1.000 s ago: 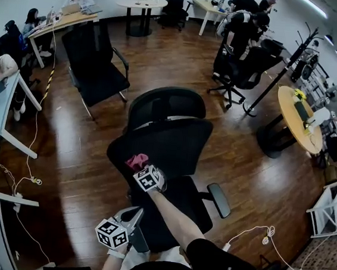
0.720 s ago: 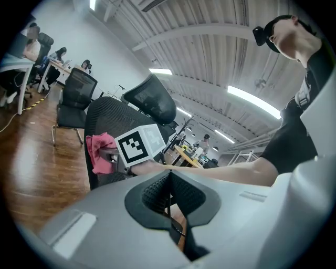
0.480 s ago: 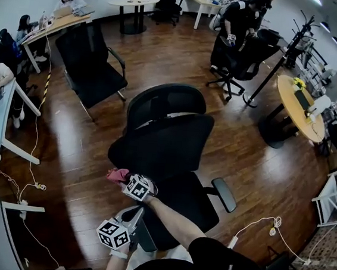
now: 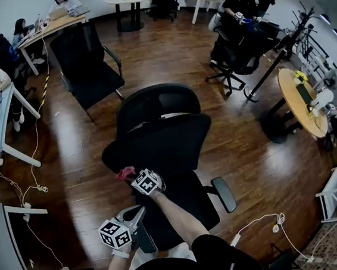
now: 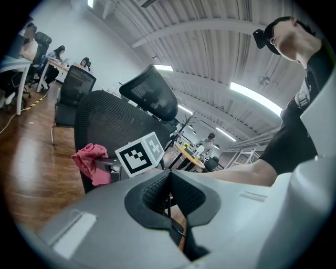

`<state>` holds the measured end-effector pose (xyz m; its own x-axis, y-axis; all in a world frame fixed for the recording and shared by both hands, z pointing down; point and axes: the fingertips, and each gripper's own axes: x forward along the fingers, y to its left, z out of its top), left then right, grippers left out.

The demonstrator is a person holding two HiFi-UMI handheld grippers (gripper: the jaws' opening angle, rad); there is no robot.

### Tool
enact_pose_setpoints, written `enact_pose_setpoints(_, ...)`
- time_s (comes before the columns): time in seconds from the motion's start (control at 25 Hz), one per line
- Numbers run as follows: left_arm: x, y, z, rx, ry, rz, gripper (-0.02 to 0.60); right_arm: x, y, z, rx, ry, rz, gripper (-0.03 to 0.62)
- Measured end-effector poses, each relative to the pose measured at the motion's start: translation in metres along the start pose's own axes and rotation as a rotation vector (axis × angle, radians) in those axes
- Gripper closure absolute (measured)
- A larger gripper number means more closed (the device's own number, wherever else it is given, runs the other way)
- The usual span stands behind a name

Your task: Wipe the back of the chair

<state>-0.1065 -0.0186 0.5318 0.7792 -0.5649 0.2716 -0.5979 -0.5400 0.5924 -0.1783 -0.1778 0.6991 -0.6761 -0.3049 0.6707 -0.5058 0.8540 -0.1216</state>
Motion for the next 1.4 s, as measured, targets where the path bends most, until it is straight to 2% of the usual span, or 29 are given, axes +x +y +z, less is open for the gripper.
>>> enact_pose_setpoints(0.56, 0.074, -0.027, -0.003, 0.001, 0.045, -0.046, 0.589, -0.077, -0.118, -0.051, 0.085, -0.019, -0.117, 0.548)
enact_pose_setpoints(1.04, 0.127, -0.053, -0.007, 0.008, 0.069, -0.081, 0.589, -0.163, -0.237, -0.116, 0.205, 0.006, -0.296, 0.548)
enact_pose_setpoints(1.4, 0.141, -0.067, -0.015, 0.015, 0.078, -0.091, 0.589, -0.211, -0.292, -0.156, 0.312, 0.027, -0.445, 0.548)
